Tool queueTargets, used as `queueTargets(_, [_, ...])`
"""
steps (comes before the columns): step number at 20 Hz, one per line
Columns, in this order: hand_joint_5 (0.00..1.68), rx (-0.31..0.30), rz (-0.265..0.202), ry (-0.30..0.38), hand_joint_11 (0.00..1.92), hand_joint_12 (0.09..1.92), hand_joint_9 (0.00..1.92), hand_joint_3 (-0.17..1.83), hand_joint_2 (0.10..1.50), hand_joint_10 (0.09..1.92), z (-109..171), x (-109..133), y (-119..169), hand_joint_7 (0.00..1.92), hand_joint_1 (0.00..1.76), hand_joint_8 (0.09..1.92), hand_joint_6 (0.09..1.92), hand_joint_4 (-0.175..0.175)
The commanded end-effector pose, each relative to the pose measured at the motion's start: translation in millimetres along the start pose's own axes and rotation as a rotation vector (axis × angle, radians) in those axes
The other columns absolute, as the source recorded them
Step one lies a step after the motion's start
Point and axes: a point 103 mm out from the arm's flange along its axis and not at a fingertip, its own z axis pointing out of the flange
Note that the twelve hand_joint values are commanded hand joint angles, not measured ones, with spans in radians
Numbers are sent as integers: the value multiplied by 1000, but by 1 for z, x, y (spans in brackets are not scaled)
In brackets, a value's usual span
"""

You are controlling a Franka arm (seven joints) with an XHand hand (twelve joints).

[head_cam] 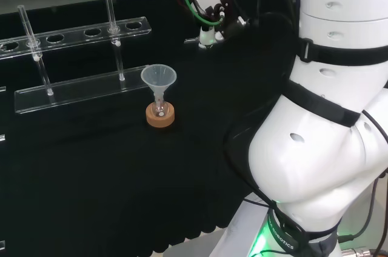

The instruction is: Pour all the NaCl from the weighing funnel into the round-bottom flask.

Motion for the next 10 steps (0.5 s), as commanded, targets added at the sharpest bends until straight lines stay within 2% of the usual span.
queueTargets(1, [1213, -4, 29, -30, 777, 1111, 982, 658, 678, 377, -15, -8, -30, 614, 1106, 640, 782, 175])
queueTargets(10, [1210, -1, 52, -59, 779, 1108, 989, 658, 679, 375, -30, -11, -69, 614, 1105, 642, 786, 175])
